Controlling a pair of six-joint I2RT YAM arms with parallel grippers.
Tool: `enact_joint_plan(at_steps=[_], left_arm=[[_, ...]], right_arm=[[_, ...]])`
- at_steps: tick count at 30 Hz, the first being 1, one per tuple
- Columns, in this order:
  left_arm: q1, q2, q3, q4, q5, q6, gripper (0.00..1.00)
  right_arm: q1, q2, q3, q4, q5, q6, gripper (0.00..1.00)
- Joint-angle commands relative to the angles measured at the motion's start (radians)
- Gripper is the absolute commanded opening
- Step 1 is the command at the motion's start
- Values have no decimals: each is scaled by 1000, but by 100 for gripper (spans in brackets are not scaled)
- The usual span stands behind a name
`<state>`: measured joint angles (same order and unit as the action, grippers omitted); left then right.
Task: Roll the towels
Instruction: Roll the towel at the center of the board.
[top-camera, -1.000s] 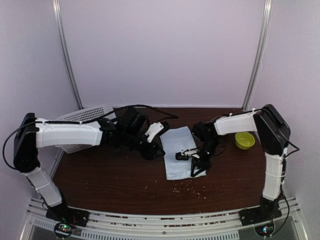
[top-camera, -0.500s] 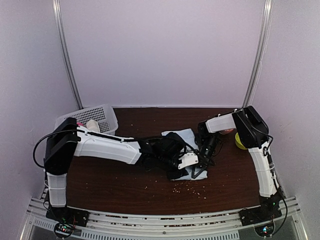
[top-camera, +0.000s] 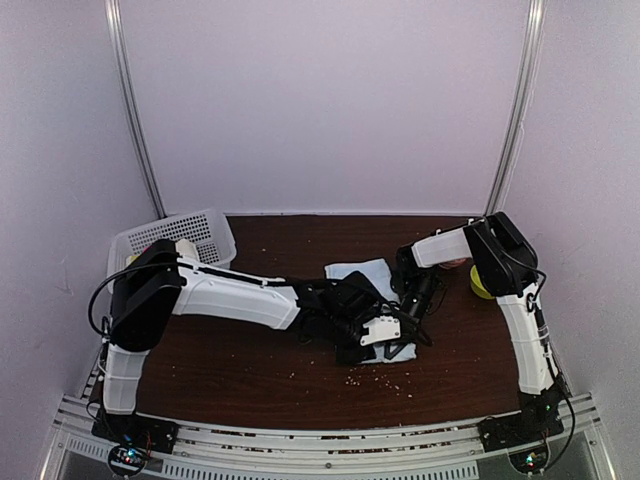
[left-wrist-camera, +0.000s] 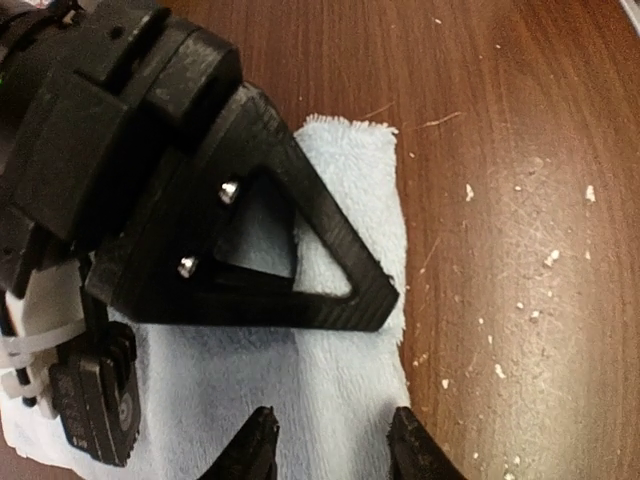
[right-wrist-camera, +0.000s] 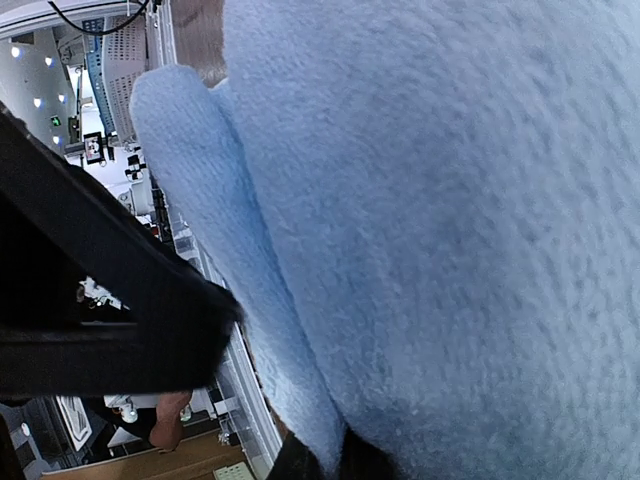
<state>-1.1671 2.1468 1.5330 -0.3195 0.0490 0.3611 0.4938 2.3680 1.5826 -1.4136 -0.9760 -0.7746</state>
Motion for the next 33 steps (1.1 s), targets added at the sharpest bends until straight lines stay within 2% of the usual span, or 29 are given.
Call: enact_joint_plan(at_steps=[1,7,11,16,18,25,28,33], left_arm=[[-10,-110,-59,51,54,-13,39],[-22,5,-31,34,86,-60,35],[-22,46,-32,57,49,-67,34],[-22,70,-26,48,-20,-65,24],[-22,78,-23,38,-38,-66,20],[-22,82,-12,36,-78,-73,0],[-22,85,-2,24,-67,-69,0],[-22,85,71,-88,14,-81,0]], right_arm=[[10,65,-20,131,174,44,4],[9,66,-9,132,177,50,4],[9,64,-9,132,168,52,4],[9,44,-5,99,150,27,5],[8,20,4,59,124,-25,8],[6,-147,5,56,130,-18,20],[-11,-209,20,55,158,-11,25],[-103,-253,80,70,177,9,34]])
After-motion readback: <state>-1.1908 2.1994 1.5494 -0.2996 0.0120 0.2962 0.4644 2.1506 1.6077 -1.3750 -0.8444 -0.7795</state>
